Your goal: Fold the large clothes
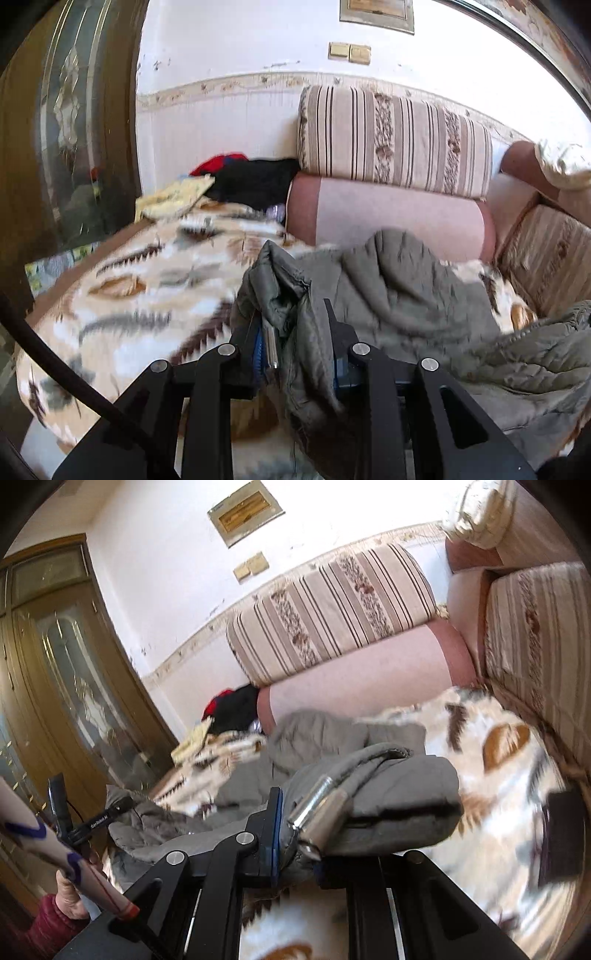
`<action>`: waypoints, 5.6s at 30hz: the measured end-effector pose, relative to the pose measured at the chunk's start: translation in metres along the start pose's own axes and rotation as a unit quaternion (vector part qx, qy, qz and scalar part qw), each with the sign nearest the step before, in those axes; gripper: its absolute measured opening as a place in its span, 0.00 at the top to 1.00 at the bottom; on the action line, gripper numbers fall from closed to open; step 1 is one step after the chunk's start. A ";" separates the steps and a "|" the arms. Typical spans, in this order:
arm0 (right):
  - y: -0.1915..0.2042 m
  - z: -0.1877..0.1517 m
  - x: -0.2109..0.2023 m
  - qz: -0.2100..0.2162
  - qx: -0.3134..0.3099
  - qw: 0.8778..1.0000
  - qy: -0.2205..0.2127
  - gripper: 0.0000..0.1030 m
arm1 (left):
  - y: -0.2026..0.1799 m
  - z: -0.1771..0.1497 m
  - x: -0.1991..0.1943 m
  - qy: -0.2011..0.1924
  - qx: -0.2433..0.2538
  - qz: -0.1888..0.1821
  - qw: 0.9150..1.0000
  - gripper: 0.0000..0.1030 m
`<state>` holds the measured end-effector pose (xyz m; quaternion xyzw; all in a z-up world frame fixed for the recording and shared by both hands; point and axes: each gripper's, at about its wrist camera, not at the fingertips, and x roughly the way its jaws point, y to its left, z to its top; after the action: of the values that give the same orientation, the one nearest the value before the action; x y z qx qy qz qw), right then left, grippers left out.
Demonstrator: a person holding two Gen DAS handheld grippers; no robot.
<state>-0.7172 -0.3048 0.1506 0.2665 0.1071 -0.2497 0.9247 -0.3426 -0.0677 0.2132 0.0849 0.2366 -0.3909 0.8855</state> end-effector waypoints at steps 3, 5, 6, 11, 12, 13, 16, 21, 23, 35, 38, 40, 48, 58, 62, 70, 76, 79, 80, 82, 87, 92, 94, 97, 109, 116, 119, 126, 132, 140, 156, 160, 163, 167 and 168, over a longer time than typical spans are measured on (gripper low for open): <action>-0.004 0.040 0.024 0.004 0.013 1.000 -0.007 0.87 | -0.007 0.038 0.027 -0.005 -0.007 -0.001 1.000 0.74; -0.007 0.071 0.047 -0.001 0.017 1.000 -0.011 0.87 | -0.012 0.063 0.050 -0.006 -0.014 -0.001 1.000 0.73; -0.010 0.085 0.060 -0.002 0.019 1.000 -0.011 0.87 | -0.014 0.076 0.062 -0.007 -0.018 0.002 1.000 0.72; -0.038 0.151 0.136 -0.025 0.046 0.999 0.000 0.87 | -0.012 0.135 0.111 -0.015 -0.041 0.019 0.999 0.46; -0.047 0.163 0.155 -0.036 0.053 0.998 0.004 0.87 | -0.009 0.145 0.116 -0.024 -0.045 0.019 0.999 0.40; -0.057 0.174 0.173 -0.043 0.063 0.997 0.008 0.87 | -0.006 0.152 0.120 -0.032 -0.044 0.020 0.998 0.36; -0.082 0.195 0.218 -0.065 0.080 0.994 0.022 0.87 | 0.002 0.171 0.129 -0.059 -0.029 0.040 0.997 0.35; -0.121 0.207 0.275 -0.097 0.109 0.989 0.038 0.87 | 0.012 0.166 0.150 -0.063 -0.029 0.046 0.997 0.35; -0.134 0.206 0.296 -0.112 0.119 0.985 0.048 0.86 | -0.001 0.151 0.168 -0.044 -0.009 0.029 0.999 0.35; -0.155 0.191 0.291 -0.070 0.104 0.991 0.048 0.52 | -0.096 0.061 0.274 0.062 0.097 -0.013 0.993 0.35; -0.139 0.169 0.297 -0.065 0.041 0.994 0.079 0.52 | -0.104 0.051 0.291 0.072 0.105 -0.005 0.992 0.35; -0.128 0.153 0.309 -0.070 0.003 0.993 0.100 0.52 | -0.107 0.048 0.309 0.089 0.106 0.002 0.990 0.35; -0.131 0.095 0.392 -0.142 -0.079 0.967 0.195 0.52 | -0.100 0.031 0.378 0.164 0.093 0.031 0.982 0.34; -0.153 0.085 0.417 -0.179 -0.038 0.955 0.234 0.52 | -0.096 0.028 0.391 0.196 0.077 0.076 0.975 0.32; -0.121 0.088 0.343 -0.146 -0.039 0.972 0.180 0.52 | -0.082 0.027 0.325 0.155 0.062 0.036 0.985 0.32; -0.067 0.033 0.233 -0.123 -0.019 0.986 0.110 0.55 | -0.066 -0.016 0.219 0.105 0.069 0.045 0.991 0.32; -0.053 0.009 0.227 -0.136 -0.032 0.986 0.093 0.57 | -0.052 -0.032 0.211 0.095 0.025 0.064 0.993 0.32; -0.058 0.011 0.236 -0.147 -0.028 0.985 0.088 0.57 | -0.052 -0.034 0.224 0.090 0.009 0.064 0.994 0.32; -0.061 0.010 0.240 -0.150 -0.027 0.985 0.084 0.57 | -0.053 -0.035 0.231 0.094 0.007 0.066 0.993 0.32; -0.066 0.005 0.251 -0.160 -0.032 0.983 0.088 0.57 | -0.053 -0.042 0.247 0.108 0.003 0.059 0.992 0.32; -0.088 -0.012 0.283 -0.167 -0.035 0.977 0.127 0.57 | -0.066 -0.056 0.271 0.118 0.042 0.081 0.989 0.30; -0.100 -0.023 0.299 -0.165 -0.025 0.975 0.145 0.56 | -0.077 -0.063 0.278 0.110 0.071 0.101 0.986 0.30; -0.101 -0.025 0.301 -0.165 -0.027 0.975 0.148 0.56 | -0.079 -0.065 0.279 0.108 0.078 0.105 0.985 0.30; -0.101 -0.025 0.298 -0.160 -0.028 0.975 0.149 0.56 | -0.076 -0.064 0.275 0.101 0.068 0.102 0.987 0.30; -0.082 -0.008 0.270 -0.136 -0.044 0.986 0.086 0.56 | -0.033 -0.048 0.276 0.102 -0.014 0.126 0.987 0.25; -0.100 -0.016 0.286 -0.134 -0.011 0.983 0.124 0.55 | -0.041 -0.053 0.279 0.098 0.012 0.140 0.985 0.24; -0.099 -0.009 0.275 -0.120 0.002 0.987 0.108 0.55 | -0.042 -0.050 0.272 0.086 0.011 0.141 0.986 0.24; -0.120 0.005 0.260 -0.185 0.018 0.980 0.068 0.55 | -0.066 -0.052 0.263 0.073 0.044 0.113 0.990 0.25; -0.121 -0.007 0.277 -0.192 0.007 0.976 0.098 0.52 | -0.068 -0.057 0.269 0.078 0.054 0.118 0.988 0.25; -0.119 -0.008 0.274 -0.193 -0.001 0.976 0.101 0.51 | -0.069 -0.059 0.269 0.073 0.059 0.121 0.988 0.25; -0.078 -0.003 0.258 -0.188 -0.062 0.979 0.042 0.50 | -0.069 -0.059 0.269 0.072 0.059 0.121 0.988 0.25; -0.061 -0.010 0.265 -0.162 -0.086 0.981 0.055 0.50 | -0.069 -0.059 0.269 0.072 0.059 0.121 0.988 0.25; -0.062 -0.020 0.280 -0.164 -0.090 0.978 0.090 0.48 | -0.069 -0.059 0.269 0.072 0.060 0.121 0.988 0.25; -0.069 -0.024 0.285 -0.159 -0.079 0.978 0.106 0.46 | -0.069 -0.059 0.270 0.071 0.061 0.123 0.988 0.25; -0.069 -0.024 0.285 -0.159 -0.079 0.978 0.108 0.46 | -0.069 -0.059 0.269 0.071 0.061 0.122 0.988 0.25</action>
<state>-0.5115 -0.4575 0.0055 0.1975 0.2664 -0.3541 0.8744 -0.2574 -0.2706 0.0329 0.1947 0.2622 -0.2863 0.9008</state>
